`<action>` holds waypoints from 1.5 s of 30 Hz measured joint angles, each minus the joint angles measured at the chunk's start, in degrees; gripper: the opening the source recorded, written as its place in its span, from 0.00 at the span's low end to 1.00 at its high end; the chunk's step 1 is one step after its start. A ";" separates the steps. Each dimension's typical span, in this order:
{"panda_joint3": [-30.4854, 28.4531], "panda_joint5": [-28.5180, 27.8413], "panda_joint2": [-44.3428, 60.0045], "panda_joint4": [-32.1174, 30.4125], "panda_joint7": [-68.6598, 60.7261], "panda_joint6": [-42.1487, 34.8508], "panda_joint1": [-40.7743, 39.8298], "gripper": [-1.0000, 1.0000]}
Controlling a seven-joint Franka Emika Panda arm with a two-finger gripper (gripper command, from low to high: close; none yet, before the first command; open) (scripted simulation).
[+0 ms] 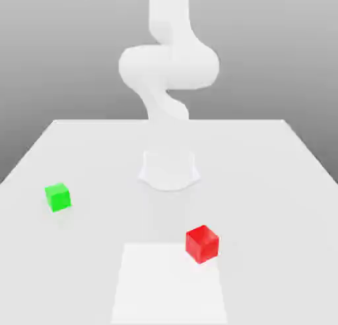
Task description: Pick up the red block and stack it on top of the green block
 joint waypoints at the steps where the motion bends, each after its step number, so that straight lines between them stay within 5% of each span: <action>1: -0.06 -0.01 1.81 -1.75 -0.99 1.40 0.63 0.50; 17: 0.08 0.17 34.19 -29.78 -17.76 25.74 9.85 0.50; 24: 0.15 -0.05 51.79 -29.74 -18.95 40.16 10.64 0.50; 25: 0.15 -0.06 52.87 -29.60 -18.96 41.08 10.64 0.00; 32: 0.22 -0.30 52.64 -29.64 -18.75 40.84 10.52 0.00; 39: 0.17 -0.05 39.41 -31.50 -18.95 29.48 10.65 0.00; 45: -6.43 -4.89 33.34 -32.19 -12.01 24.52 -1.07 0.00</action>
